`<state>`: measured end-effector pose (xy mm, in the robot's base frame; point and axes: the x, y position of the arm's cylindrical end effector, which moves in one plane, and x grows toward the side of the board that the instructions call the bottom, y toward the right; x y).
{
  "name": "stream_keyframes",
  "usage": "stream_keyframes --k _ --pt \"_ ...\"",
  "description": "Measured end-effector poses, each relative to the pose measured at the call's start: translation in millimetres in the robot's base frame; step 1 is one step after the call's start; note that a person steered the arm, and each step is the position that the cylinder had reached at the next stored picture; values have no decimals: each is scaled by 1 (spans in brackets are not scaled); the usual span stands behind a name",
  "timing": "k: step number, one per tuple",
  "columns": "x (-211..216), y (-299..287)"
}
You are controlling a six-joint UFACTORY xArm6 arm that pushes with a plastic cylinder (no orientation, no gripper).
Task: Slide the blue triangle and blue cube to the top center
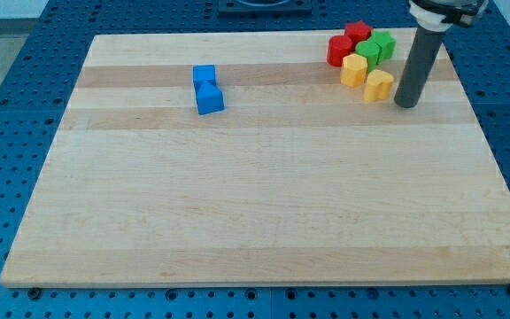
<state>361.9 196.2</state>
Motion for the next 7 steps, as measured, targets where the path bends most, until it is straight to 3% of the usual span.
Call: stream_keyframes --k 2,3,4,5,7 --pt "-26 -11" --pt "31 -61" --pt "31 -192" --pt "21 -261" --pt "-12 -303"
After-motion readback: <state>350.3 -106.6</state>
